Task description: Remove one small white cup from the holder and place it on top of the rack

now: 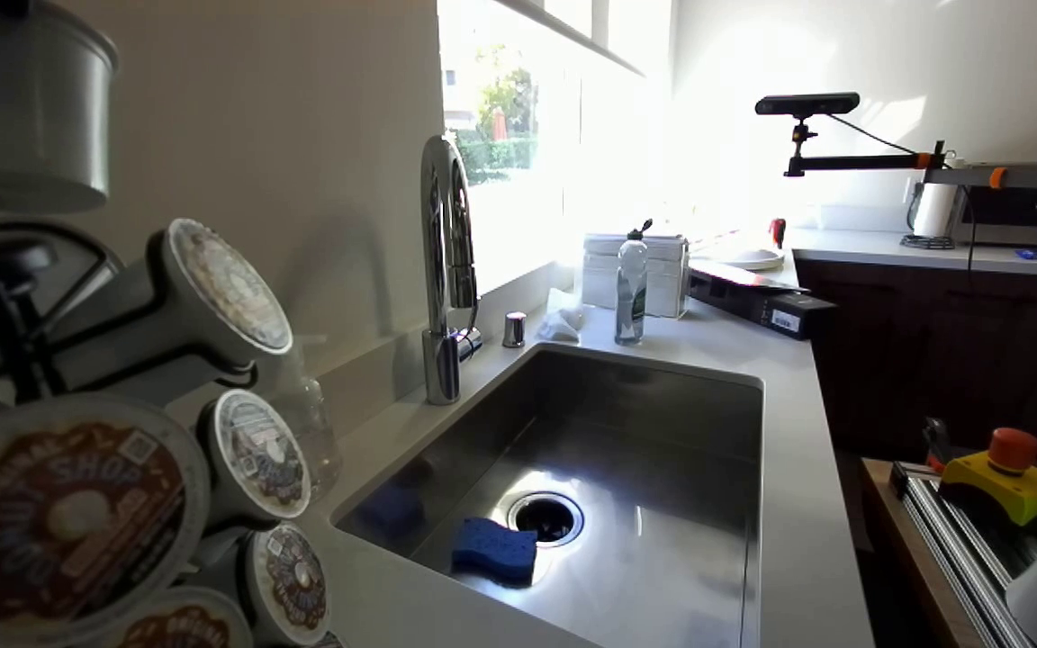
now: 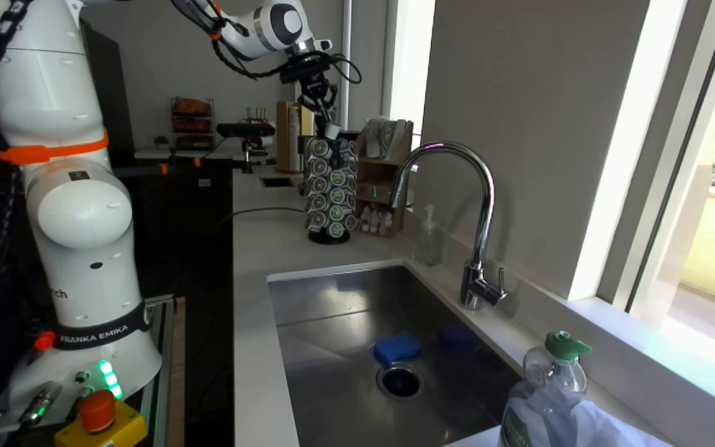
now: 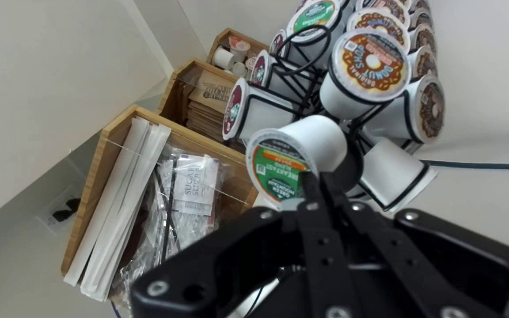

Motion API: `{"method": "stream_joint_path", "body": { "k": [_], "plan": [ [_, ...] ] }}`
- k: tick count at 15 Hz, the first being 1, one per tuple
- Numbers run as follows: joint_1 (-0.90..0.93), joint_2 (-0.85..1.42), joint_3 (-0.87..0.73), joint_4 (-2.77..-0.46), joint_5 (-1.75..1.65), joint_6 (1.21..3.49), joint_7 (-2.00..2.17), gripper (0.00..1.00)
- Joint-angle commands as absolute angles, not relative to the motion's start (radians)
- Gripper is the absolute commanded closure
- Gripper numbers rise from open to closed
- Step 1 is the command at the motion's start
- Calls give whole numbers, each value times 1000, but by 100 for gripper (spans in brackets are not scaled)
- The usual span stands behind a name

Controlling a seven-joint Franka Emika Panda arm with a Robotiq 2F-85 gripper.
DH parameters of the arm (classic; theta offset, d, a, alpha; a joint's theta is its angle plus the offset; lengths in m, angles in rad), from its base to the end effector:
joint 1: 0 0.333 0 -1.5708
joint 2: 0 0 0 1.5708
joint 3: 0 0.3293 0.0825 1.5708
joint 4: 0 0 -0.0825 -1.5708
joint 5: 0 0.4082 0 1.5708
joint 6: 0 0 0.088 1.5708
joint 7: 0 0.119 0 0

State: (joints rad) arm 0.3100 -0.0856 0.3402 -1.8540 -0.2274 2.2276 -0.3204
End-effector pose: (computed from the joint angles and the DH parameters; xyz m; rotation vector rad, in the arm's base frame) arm 0.4818 0.3636 0.5995 2.4890 1.4814 0.7159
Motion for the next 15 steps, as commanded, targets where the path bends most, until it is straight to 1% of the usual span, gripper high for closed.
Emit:
{"method": "stream_joint_path", "body": {
  "k": [1, 15],
  "plan": [
    [323, -58, 347, -1830, -294, 2233, -362, 99],
    [335, -22, 345, -1842, -314, 2333, -452, 99]
  ]
}}
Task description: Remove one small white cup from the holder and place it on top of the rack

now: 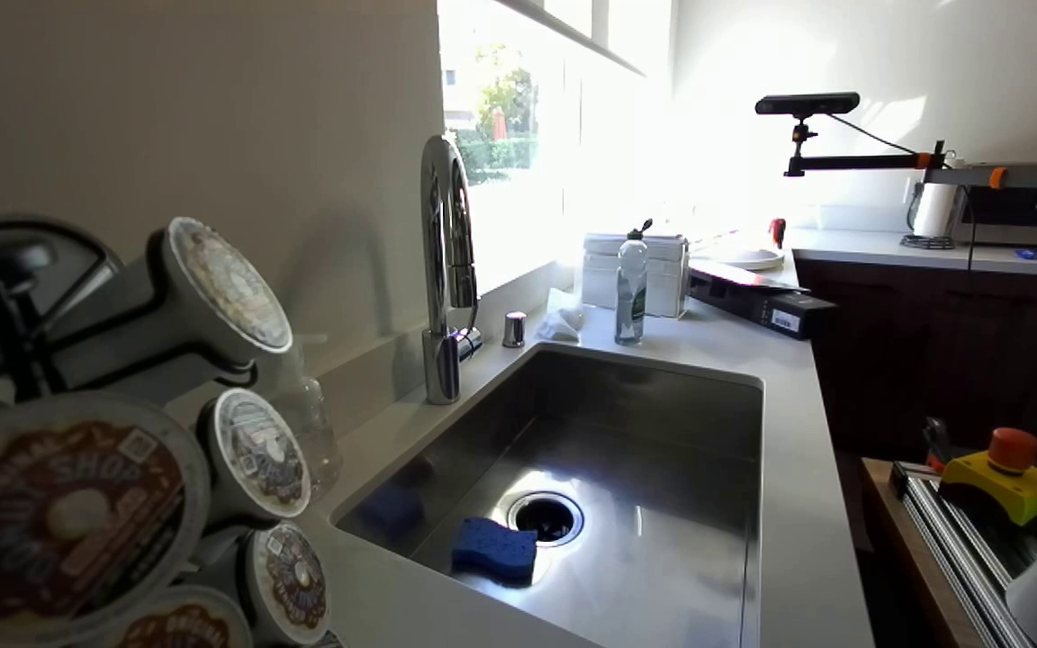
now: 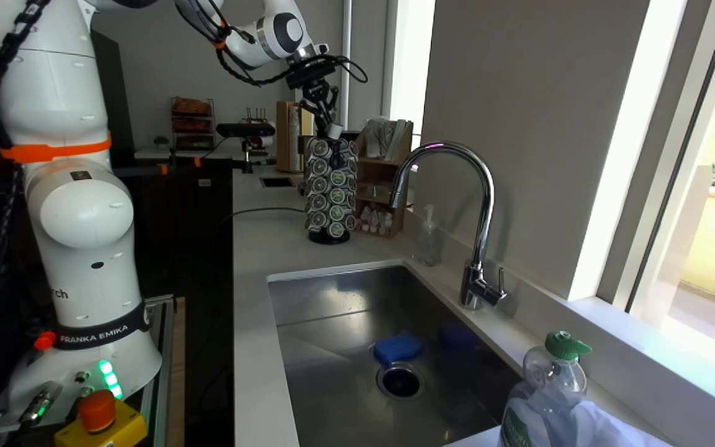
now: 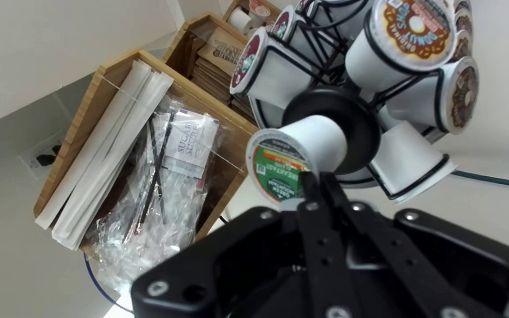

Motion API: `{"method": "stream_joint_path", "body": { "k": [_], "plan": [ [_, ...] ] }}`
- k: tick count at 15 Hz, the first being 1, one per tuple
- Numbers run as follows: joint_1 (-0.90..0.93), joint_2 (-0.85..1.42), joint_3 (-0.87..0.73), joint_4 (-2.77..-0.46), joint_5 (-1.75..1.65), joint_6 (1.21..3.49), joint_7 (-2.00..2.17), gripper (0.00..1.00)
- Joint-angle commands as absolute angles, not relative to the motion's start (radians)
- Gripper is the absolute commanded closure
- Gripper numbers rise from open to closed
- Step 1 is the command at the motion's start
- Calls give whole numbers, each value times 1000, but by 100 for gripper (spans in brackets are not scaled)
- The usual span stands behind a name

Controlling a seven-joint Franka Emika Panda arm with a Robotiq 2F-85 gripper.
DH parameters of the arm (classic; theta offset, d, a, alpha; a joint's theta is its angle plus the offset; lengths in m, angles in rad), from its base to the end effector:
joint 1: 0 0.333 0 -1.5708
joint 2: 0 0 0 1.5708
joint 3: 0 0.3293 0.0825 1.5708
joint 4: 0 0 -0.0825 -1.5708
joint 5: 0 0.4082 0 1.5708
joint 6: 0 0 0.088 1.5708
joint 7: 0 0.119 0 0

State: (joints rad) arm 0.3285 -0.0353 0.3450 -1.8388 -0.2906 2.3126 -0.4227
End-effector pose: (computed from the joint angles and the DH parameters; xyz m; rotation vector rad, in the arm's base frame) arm 0.4899 0.3844 0.5901 2.3059 1.6475 0.7753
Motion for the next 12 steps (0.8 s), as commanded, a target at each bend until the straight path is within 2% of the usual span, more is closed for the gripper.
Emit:
{"method": "stream_joint_path", "body": {
  "k": [1, 12],
  "plan": [
    [335, -21, 346, -1843, -319, 2334, -463, 99],
    [343, -23, 352, -1856, -337, 2346, -532, 99]
  ]
}}
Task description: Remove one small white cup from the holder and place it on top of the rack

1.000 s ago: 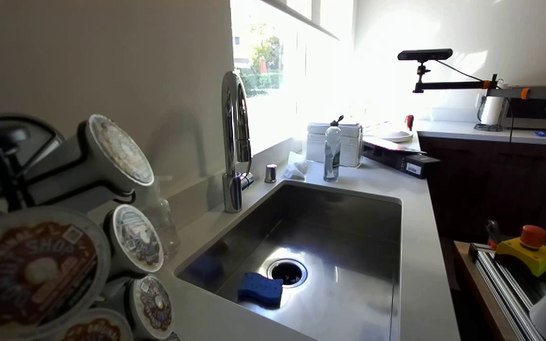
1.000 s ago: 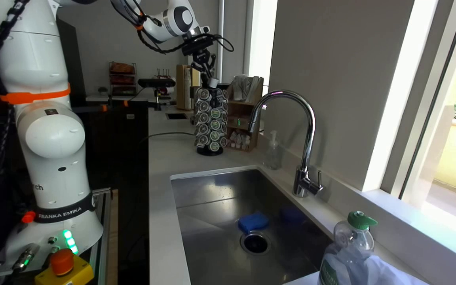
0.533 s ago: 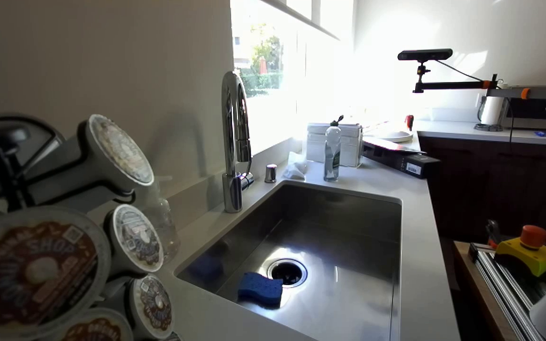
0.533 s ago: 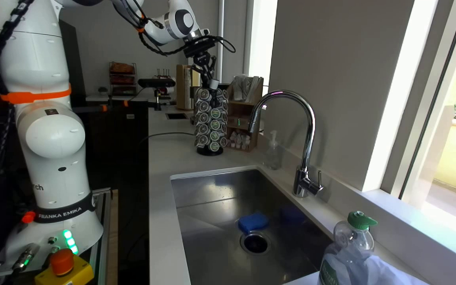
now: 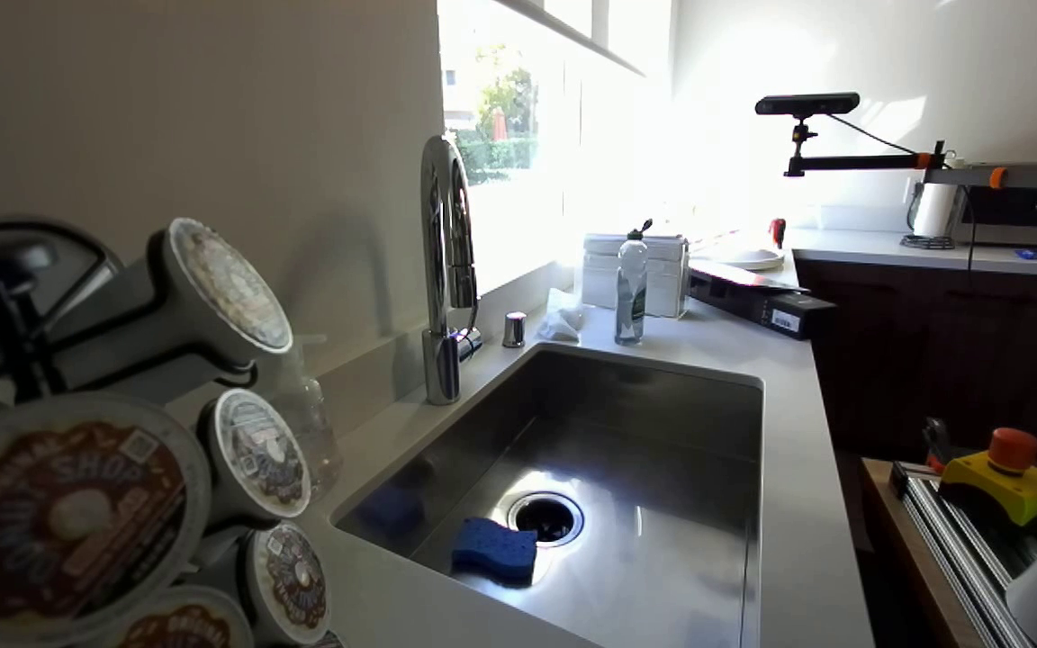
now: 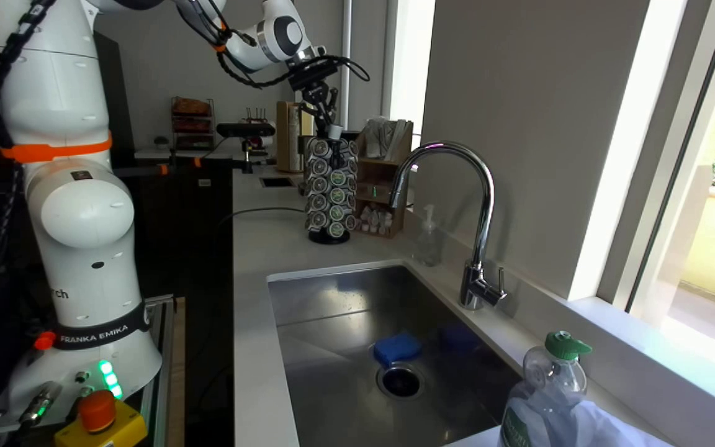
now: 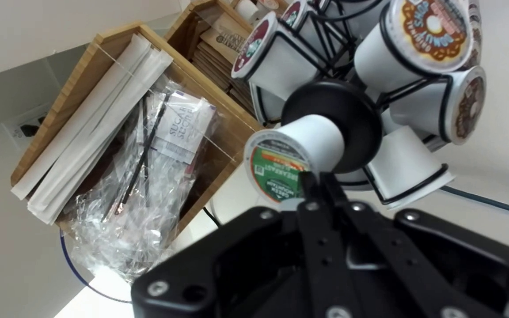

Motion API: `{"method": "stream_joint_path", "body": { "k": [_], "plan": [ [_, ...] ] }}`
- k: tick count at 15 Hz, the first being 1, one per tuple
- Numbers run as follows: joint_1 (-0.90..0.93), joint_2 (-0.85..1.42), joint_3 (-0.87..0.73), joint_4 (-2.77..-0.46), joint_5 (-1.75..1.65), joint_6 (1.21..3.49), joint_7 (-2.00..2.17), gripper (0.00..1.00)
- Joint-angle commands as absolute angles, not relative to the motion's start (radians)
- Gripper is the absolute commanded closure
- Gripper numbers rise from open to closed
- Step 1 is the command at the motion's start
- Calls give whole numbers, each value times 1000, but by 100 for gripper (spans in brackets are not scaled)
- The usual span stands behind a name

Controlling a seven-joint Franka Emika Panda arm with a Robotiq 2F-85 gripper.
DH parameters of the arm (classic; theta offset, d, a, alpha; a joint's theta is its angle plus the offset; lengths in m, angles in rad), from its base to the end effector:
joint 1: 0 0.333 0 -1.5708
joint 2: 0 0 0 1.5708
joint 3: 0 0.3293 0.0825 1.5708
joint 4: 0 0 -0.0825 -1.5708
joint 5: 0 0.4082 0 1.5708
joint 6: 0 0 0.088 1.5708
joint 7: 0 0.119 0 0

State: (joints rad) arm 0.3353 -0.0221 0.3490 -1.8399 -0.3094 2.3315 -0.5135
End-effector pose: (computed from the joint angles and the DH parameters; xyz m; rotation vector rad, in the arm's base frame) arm 0.4895 0.3917 0.5842 2.1856 1.7590 0.7641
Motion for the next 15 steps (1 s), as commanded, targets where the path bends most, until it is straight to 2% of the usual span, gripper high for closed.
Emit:
{"method": "stream_joint_path", "body": {
  "k": [1, 15],
  "plan": [
    [344, -26, 352, -1858, -347, 2344, -536, 99],
    [349, -49, 356, -1879, -376, 2329, -540, 99]
  ]
}}
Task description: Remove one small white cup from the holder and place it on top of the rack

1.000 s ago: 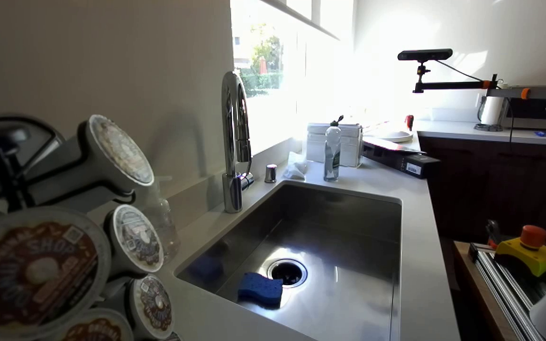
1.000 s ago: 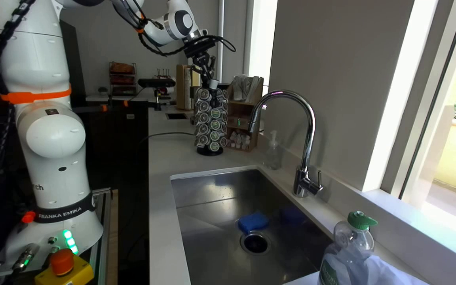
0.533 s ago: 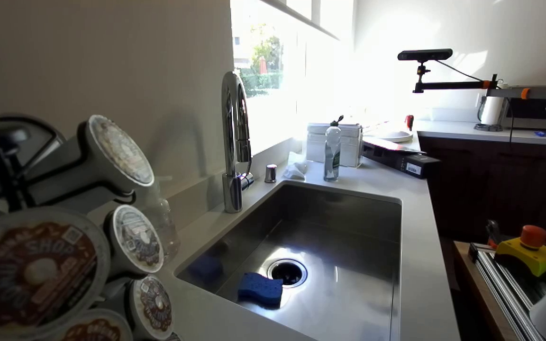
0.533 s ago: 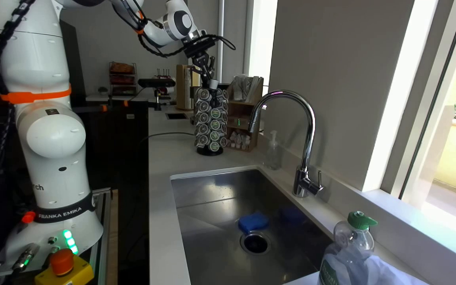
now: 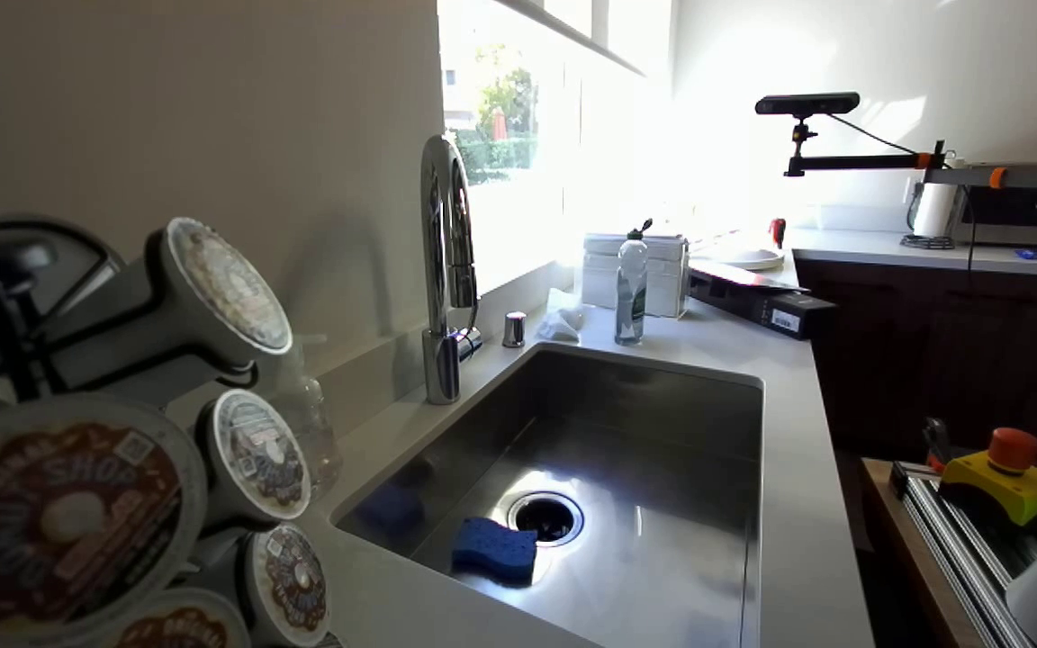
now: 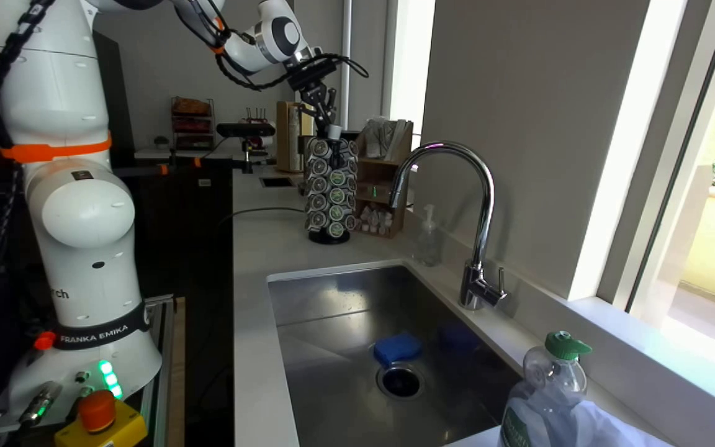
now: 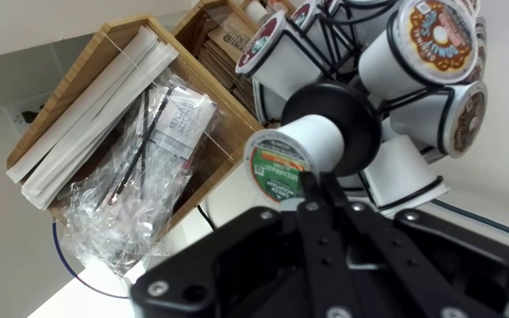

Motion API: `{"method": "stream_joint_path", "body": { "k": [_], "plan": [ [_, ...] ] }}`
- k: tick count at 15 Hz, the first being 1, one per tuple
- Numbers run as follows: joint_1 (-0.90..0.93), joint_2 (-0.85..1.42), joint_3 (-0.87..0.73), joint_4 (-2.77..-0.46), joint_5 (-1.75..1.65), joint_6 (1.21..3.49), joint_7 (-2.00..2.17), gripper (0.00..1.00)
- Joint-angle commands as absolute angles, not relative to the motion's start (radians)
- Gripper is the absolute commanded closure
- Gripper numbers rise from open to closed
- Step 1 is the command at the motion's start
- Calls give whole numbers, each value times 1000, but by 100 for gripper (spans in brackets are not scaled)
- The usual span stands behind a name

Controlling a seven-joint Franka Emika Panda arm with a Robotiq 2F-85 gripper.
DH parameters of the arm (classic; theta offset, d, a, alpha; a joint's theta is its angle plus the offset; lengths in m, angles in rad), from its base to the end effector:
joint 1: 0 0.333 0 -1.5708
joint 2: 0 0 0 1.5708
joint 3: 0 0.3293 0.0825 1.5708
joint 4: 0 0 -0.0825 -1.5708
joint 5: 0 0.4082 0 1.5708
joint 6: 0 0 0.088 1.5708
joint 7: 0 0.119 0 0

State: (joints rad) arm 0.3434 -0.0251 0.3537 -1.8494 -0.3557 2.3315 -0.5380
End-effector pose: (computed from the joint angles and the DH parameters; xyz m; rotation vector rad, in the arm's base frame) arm 0.4840 0.3964 0.5811 2.0990 1.7994 0.7449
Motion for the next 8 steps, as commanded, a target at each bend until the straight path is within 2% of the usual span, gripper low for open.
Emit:
{"method": "stream_joint_path", "body": {
  "k": [1, 8],
  "plan": [
    [350, -52, 356, -1881, -378, 2328, -540, 99],
    [349, -79, 357, -1909, -419, 2326, -539, 99]
  ]
}}
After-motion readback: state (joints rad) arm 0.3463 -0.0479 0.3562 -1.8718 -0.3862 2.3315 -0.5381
